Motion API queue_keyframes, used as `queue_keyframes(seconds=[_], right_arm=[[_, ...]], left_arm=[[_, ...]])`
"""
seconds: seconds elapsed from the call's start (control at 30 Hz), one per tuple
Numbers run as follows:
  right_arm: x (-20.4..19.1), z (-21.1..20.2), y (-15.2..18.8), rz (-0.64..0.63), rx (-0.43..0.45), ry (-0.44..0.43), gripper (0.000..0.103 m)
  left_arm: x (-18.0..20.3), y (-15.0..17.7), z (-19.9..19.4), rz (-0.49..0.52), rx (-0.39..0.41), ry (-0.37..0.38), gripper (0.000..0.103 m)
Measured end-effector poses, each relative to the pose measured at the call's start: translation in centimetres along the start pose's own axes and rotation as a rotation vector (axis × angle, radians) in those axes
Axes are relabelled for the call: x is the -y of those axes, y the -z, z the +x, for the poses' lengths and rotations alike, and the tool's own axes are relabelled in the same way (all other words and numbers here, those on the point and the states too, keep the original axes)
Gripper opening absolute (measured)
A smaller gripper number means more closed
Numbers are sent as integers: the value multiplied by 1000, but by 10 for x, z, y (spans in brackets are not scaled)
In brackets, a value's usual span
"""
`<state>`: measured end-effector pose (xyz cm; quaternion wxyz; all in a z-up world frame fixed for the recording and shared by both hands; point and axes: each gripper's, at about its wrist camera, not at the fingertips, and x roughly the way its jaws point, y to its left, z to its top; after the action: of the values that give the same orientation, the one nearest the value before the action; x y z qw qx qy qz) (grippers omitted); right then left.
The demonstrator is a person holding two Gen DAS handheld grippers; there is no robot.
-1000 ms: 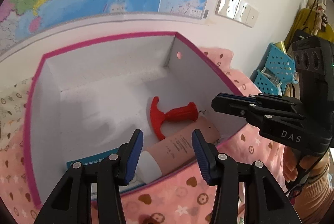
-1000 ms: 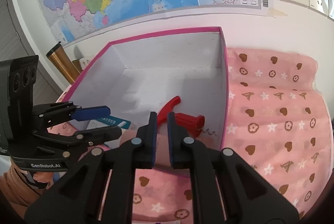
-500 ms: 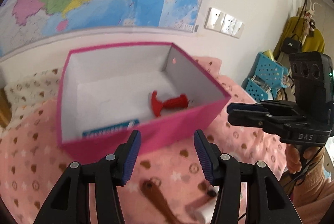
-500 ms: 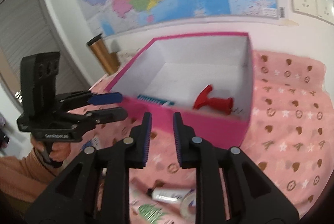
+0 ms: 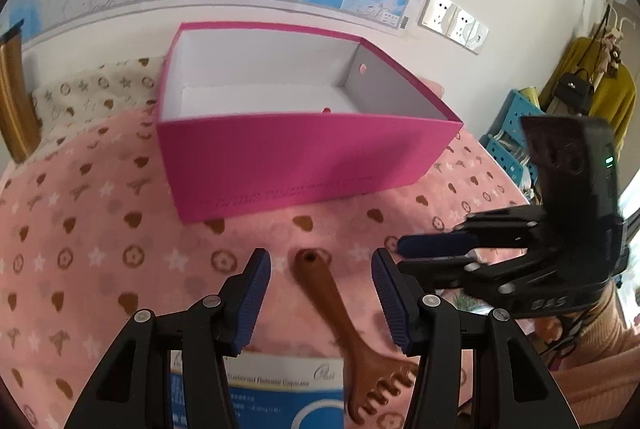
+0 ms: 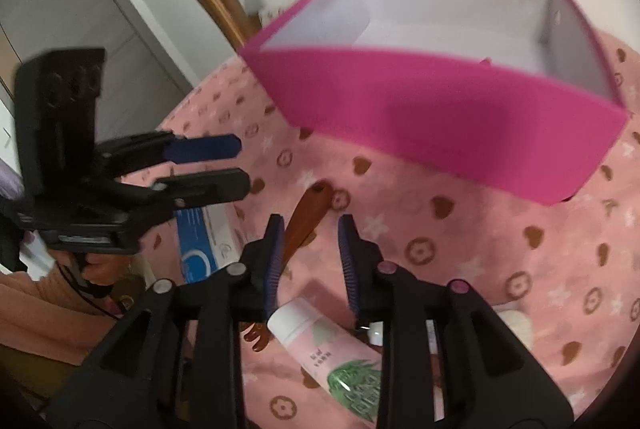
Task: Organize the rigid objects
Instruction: 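Move the right gripper toward the brown wooden rake-comb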
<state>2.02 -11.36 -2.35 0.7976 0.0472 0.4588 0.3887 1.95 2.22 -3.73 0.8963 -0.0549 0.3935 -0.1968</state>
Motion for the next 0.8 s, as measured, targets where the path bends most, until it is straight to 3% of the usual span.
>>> queue_keyframes(seconds=[0.23, 0.43, 0.8], right_arm=[[-7, 34, 0, 7, -85, -1, 30], [-15, 60, 0, -4, -147, 51, 30], [-25, 70, -2, -42, -125, 131, 29]], left_arm=[[-19, 14, 0, -70, -14, -5, 54], [-24, 21, -1, -91, -11, 3, 54], [-25, 25, 0, -92, -15, 23, 54]])
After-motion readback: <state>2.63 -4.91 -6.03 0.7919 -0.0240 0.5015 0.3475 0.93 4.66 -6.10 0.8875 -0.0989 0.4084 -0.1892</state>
